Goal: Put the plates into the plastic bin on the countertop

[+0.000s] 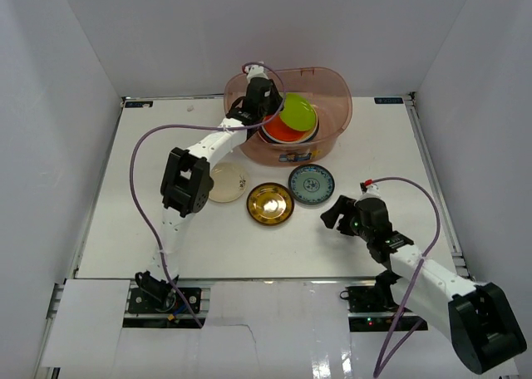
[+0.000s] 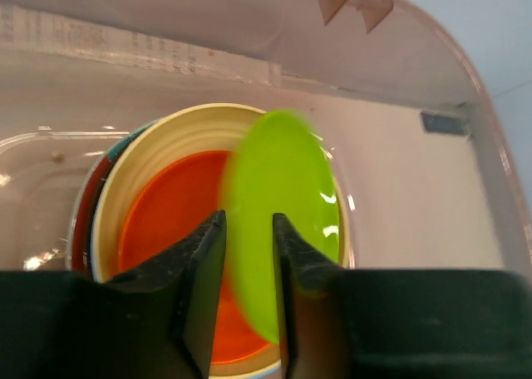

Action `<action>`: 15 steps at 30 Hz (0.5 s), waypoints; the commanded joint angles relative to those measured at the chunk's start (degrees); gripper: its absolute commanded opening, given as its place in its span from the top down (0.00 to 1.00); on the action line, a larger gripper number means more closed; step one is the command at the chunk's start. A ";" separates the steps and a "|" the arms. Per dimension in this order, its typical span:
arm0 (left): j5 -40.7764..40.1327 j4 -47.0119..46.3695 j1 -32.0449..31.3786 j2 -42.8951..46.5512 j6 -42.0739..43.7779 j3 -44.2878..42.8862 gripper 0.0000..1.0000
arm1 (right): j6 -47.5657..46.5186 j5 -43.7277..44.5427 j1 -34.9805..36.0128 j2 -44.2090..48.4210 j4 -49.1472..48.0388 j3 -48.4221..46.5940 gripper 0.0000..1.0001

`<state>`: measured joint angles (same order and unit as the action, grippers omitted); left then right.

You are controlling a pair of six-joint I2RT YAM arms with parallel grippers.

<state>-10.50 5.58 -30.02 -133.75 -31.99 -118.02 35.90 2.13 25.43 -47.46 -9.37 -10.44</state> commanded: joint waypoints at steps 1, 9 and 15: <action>2.32 -3.91 1.80 4.99 -1.41 2.25 0.57 | 2.33 -1.60 -1.26 -5.25 -6.43 -2.74 0.24; 8.30 -1.98 3.57 11.13 0.87 2.44 0.22 | 4.26 -4.58 -8.11 -15.37 -13.83 -5.47 0.21; 7.96 -3.82 3.57 30.62 2.63 23.62 0.22 | 10.84 -4.86 -10.66 -27.93 -24.52 -7.75 0.27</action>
<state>-3.51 3.57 -26.09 -116.77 -30.70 -102.48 42.44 -2.33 15.16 -71.72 -26.02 -16.45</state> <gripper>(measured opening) 0.775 0.742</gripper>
